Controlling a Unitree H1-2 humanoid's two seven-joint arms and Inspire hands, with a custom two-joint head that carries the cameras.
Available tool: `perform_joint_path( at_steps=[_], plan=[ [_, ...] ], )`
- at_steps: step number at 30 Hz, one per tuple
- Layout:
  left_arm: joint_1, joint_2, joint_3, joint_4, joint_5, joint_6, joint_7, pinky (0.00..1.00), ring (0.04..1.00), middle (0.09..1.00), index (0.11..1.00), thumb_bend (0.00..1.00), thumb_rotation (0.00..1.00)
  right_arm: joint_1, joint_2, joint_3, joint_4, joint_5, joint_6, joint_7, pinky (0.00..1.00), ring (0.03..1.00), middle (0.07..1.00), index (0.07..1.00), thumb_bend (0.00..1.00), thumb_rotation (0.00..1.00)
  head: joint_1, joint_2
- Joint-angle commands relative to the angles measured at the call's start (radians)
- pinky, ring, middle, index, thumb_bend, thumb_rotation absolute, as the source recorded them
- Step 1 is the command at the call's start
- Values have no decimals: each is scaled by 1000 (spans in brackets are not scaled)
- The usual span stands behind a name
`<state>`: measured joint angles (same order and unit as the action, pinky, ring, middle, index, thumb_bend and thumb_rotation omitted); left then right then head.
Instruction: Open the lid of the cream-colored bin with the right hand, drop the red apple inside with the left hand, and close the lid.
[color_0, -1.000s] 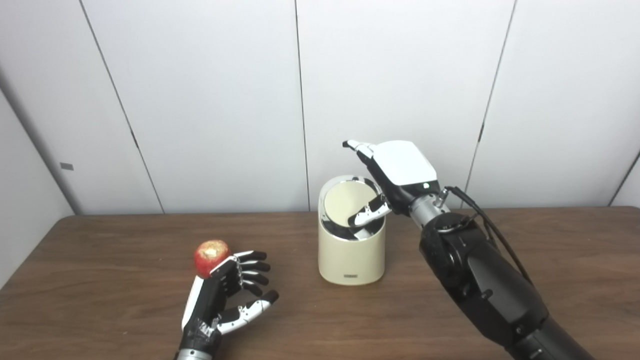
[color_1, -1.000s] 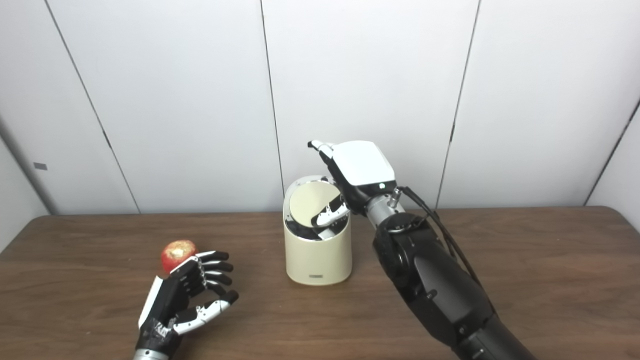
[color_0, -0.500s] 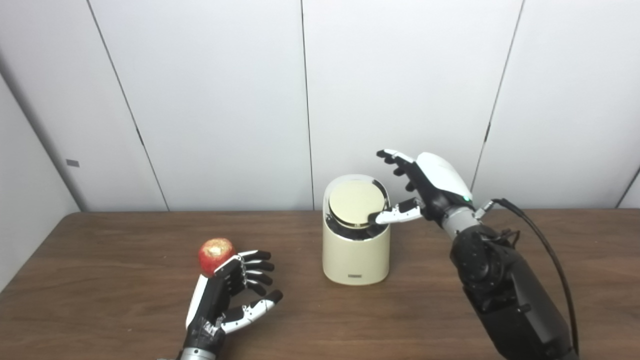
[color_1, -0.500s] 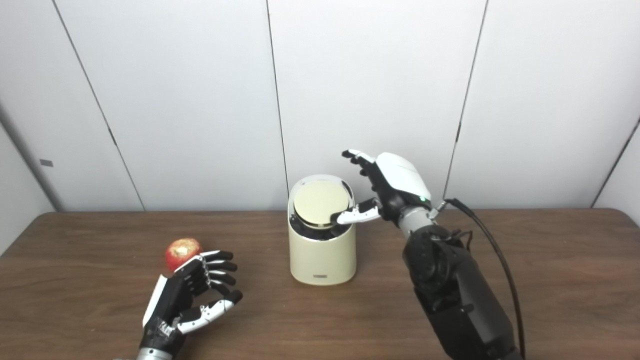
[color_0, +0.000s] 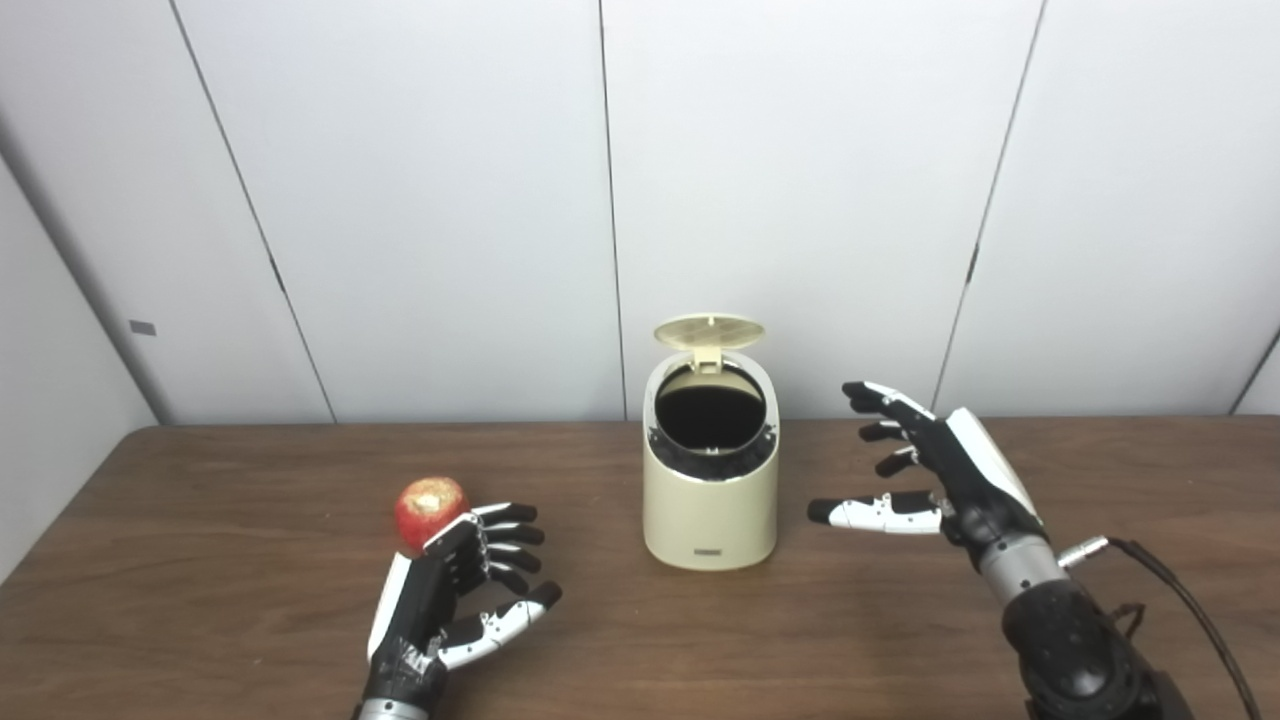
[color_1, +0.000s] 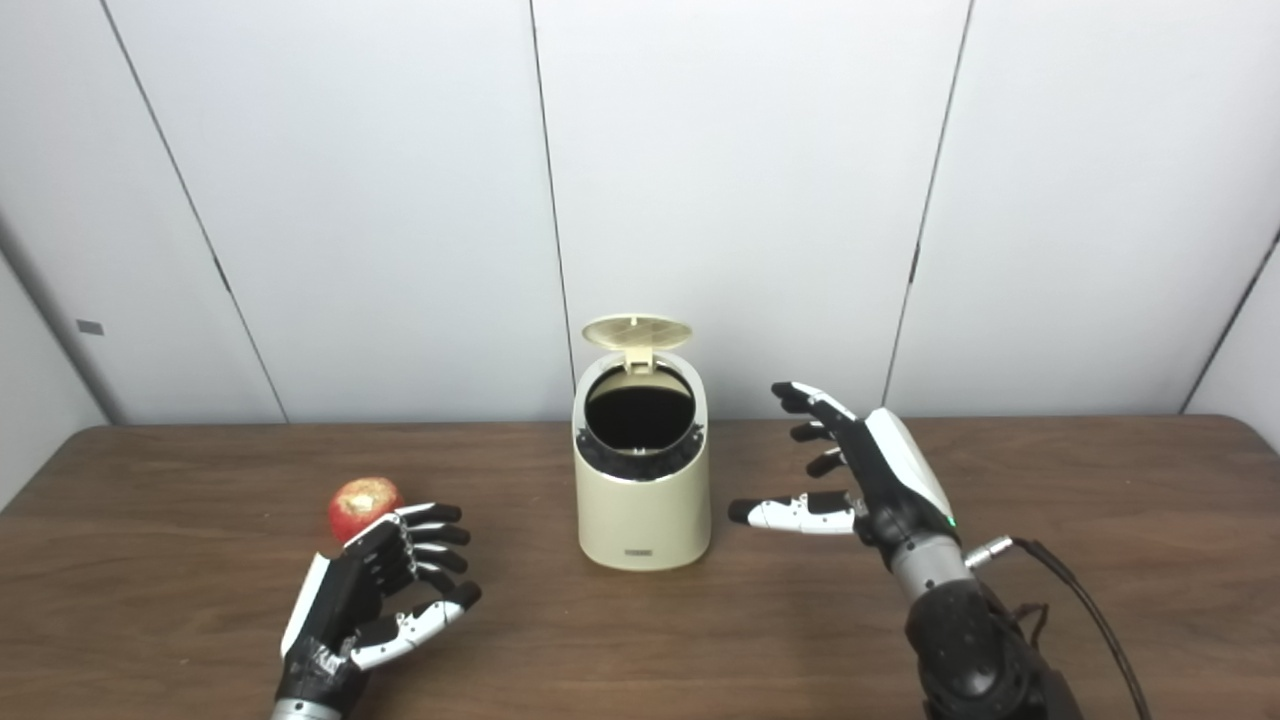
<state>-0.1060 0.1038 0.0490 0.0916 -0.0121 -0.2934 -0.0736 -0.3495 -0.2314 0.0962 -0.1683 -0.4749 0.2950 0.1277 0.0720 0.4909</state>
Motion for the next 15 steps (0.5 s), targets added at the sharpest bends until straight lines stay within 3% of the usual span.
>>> perform_joint_path(
  at_steps=[1, 7, 9, 15],
  plan=[
    [6, -15, 5, 7, 13, -35, 30, 446, 553, 632, 680, 634, 16, 7, -24, -2, -46, -8, -47, -18, 628, 791, 856, 859, 820, 310, 27, -2],
    [-7, -31, 36, 11, 109, -138, 124, 512, 596, 655, 660, 620, 0, 69, -36, -1, -63, -5, -68, -22, 633, 789, 869, 870, 802, 213, 114, -9],
    [-11, -51, 63, -4, 157, -151, 186, 575, 635, 673, 659, 636, 0, 87, -38, -3, -64, -1, -82, -27, 656, 802, 873, 869, 796, 187, 128, -12],
    [-42, -70, 129, -19, 352, -174, 408, 605, 753, 784, 740, 676, 36, 112, -41, -12, -60, 11, -87, -26, 694, 814, 872, 870, 797, 155, 157, -18]
  ],
)
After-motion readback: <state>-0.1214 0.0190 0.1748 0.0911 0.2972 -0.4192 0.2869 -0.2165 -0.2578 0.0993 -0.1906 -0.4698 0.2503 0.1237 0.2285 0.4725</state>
